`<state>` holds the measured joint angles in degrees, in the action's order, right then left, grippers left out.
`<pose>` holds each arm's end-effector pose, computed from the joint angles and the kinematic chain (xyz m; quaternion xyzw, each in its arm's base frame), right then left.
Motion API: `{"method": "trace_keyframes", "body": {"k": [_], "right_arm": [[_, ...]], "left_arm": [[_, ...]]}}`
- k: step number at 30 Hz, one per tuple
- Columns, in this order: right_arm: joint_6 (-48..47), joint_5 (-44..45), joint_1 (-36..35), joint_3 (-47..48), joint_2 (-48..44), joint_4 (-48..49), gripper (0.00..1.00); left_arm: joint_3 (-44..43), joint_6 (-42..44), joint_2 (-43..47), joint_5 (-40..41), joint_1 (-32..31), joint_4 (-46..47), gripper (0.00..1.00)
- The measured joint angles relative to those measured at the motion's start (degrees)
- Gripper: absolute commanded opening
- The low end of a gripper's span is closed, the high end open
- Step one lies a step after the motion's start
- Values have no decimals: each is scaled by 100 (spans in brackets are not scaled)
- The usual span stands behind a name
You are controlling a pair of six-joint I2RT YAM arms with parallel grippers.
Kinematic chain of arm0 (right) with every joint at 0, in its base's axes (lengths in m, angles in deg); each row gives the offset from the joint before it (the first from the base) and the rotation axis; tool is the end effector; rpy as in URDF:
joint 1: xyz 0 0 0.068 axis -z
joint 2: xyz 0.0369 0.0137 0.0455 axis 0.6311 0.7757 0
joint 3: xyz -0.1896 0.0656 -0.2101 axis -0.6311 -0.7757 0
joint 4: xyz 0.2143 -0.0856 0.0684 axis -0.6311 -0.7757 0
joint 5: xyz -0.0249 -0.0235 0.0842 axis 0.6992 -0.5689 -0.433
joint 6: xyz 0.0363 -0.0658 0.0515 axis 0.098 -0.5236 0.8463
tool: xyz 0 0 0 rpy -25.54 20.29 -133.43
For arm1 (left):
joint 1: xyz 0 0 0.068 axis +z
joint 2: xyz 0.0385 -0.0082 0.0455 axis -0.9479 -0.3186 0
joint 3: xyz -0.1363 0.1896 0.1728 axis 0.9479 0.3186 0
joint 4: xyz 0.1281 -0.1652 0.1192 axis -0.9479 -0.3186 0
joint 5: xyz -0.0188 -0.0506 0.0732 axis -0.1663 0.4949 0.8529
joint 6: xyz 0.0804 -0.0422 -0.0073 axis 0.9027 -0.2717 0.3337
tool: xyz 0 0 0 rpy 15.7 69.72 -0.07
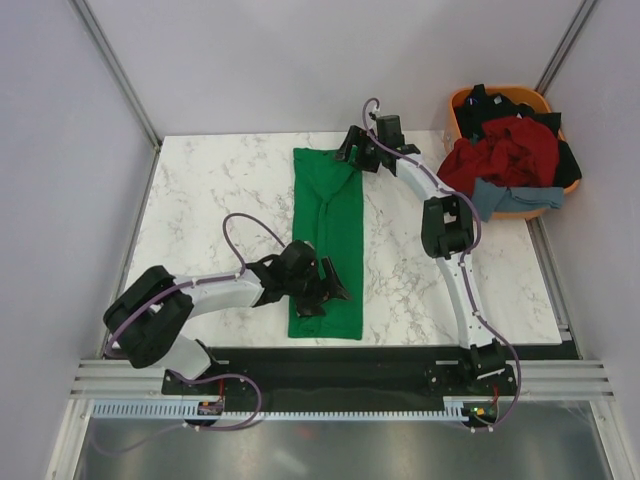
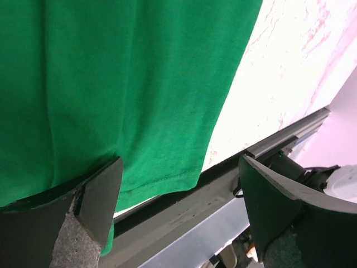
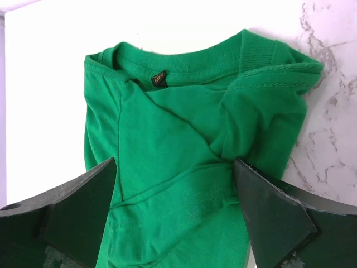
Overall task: Fold and stack the t-shirts
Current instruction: Fold the tshirt
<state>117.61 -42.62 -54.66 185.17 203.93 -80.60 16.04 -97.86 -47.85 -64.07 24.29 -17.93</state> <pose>0.5990 0.1988 0.1373 0.0401 0.8738 0.3425 0.3429 0.1831 -0.2259 0.1521 -0.1205 0.9270 -0.3440 0.0884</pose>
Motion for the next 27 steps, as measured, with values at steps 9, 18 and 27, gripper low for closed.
{"method": "trace_keyframes", "body": {"k": [9,18,27], "right_arm": [[-470,59,-50,-577,-634,-525,98],[-820,833,-269,-3895,-3886,-1156,98],[140,1690,-1976,-9038,-7829,-885,71]], "left_arm": [[-1182,66,616,643,-455,-1652,100],[-1038,339,2769,1644,-522,-2745,93],[922,293,4155,1853,-525,-3366,89]]}}
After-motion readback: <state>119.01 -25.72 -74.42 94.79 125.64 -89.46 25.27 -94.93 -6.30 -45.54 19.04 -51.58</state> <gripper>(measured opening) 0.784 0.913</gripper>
